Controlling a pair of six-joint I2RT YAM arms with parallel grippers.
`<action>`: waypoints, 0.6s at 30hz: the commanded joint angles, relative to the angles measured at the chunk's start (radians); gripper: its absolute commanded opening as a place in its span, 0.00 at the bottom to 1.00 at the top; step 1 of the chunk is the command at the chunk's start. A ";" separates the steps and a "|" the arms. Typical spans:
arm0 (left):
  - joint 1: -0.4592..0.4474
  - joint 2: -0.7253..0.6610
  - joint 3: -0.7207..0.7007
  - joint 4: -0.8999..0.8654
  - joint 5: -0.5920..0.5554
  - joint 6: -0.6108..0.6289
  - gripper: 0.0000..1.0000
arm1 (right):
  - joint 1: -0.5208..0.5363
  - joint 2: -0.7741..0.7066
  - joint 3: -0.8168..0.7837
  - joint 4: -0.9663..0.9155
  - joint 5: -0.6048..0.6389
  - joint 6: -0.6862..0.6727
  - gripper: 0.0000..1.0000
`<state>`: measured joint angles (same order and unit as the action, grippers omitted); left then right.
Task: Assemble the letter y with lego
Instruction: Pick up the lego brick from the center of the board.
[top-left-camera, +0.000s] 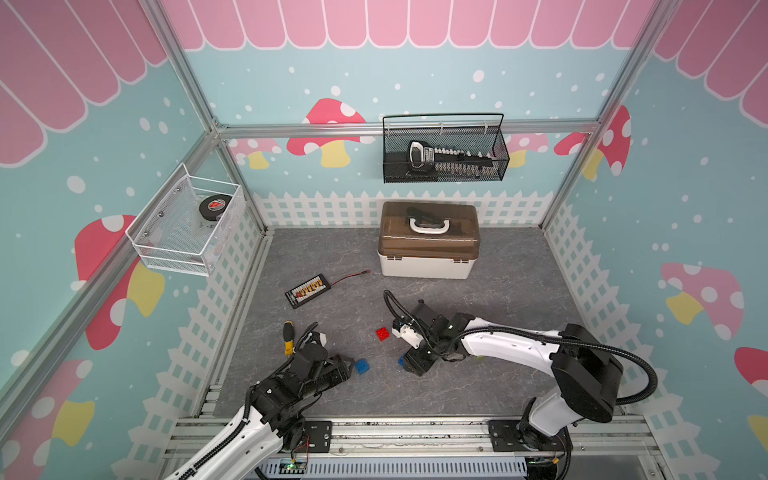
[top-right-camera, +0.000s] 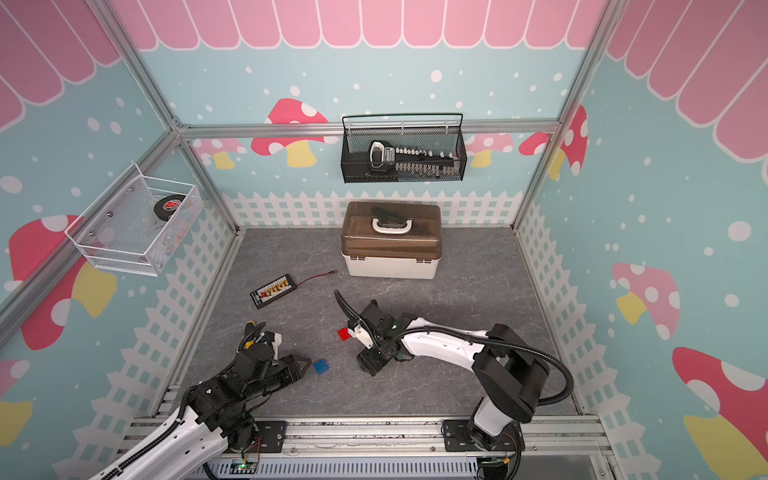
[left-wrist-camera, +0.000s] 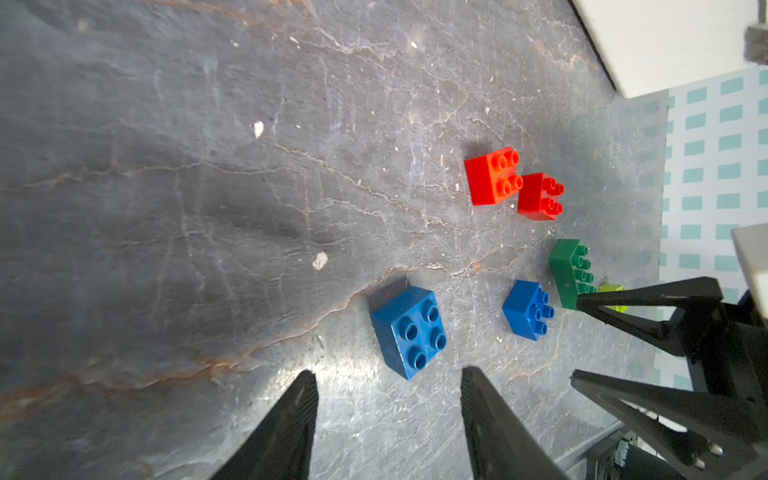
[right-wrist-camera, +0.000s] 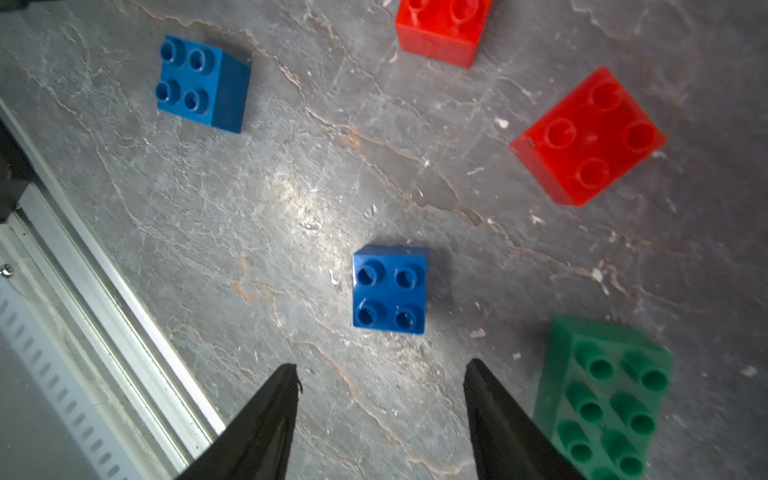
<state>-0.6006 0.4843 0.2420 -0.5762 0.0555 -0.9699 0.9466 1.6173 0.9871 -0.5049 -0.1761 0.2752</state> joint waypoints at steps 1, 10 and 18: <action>-0.010 0.030 0.009 -0.013 -0.029 -0.032 0.58 | 0.017 0.056 0.039 -0.022 0.026 -0.020 0.64; -0.012 0.104 0.037 0.039 -0.047 -0.018 0.59 | 0.039 0.131 0.075 -0.034 0.069 -0.027 0.55; -0.013 0.127 0.034 0.090 -0.071 -0.033 0.58 | 0.041 0.153 0.080 -0.028 0.117 -0.018 0.47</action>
<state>-0.6067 0.6113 0.2512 -0.5243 0.0212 -0.9699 0.9771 1.7519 1.0431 -0.5163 -0.0883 0.2638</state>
